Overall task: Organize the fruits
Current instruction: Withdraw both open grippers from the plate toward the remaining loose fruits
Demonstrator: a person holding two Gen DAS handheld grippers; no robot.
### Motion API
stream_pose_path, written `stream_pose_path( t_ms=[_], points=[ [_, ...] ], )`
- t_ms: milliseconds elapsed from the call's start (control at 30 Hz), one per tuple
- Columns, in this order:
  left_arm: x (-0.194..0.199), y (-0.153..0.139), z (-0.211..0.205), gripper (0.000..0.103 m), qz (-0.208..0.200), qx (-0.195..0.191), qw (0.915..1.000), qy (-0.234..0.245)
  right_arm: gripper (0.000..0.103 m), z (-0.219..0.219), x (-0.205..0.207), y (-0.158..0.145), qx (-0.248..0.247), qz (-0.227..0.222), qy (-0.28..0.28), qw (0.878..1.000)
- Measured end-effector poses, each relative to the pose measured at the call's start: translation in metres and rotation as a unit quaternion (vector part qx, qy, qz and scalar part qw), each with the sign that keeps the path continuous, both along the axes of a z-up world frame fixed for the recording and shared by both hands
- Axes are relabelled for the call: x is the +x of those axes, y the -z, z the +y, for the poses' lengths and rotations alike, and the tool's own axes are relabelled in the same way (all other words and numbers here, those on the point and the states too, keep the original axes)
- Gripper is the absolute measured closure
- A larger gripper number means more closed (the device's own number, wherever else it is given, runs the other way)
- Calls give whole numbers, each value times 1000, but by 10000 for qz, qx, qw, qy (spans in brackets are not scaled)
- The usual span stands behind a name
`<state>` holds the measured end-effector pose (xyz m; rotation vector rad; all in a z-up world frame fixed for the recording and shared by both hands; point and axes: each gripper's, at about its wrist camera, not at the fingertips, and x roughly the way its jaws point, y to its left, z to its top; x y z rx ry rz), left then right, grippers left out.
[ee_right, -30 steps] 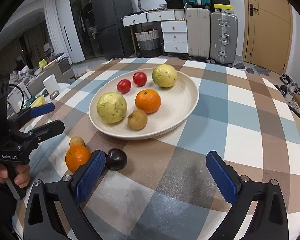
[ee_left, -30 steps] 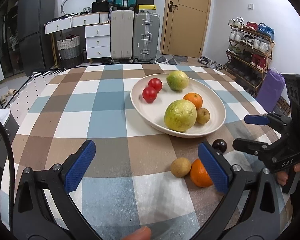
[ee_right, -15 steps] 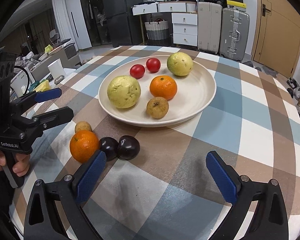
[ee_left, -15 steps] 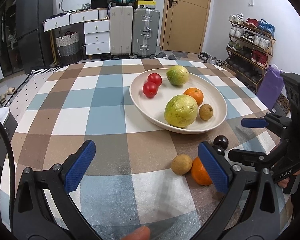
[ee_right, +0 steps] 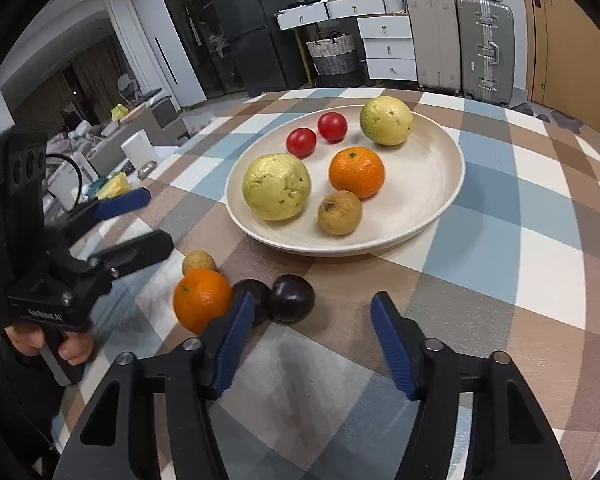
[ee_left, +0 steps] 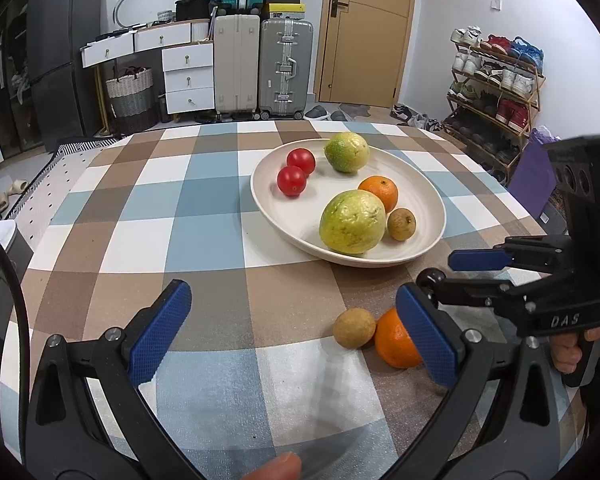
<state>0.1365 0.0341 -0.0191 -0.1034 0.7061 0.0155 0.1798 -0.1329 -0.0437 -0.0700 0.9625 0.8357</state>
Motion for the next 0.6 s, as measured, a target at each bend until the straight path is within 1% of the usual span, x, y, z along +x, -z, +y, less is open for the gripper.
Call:
stream_pose_path(
  t_ms=[67, 133, 333, 433, 533, 600],
  points=[
    [0, 0, -1, 1, 14, 25, 10000, 16, 56, 0, 0, -1, 99, 70, 2, 9999],
    [0, 0, -2, 1, 16, 44, 10000, 32, 60, -1, 0, -1, 114, 73, 30, 9999],
    [-1, -1, -6, 1, 9, 69, 9999, 101, 62, -1, 1, -2, 120, 86, 79, 9999],
    [-1, 0, -8, 1, 24, 89, 9999, 127, 66, 3, -1, -2, 72, -3, 53, 10000],
    [-1, -1, -9, 1, 30, 108, 9998, 141, 67, 3, 1, -1, 129, 62, 54, 9999],
    [-1, -1, -9, 1, 35, 103, 9998, 135, 71, 2, 3, 0, 191, 147, 39, 9997]
  ],
)
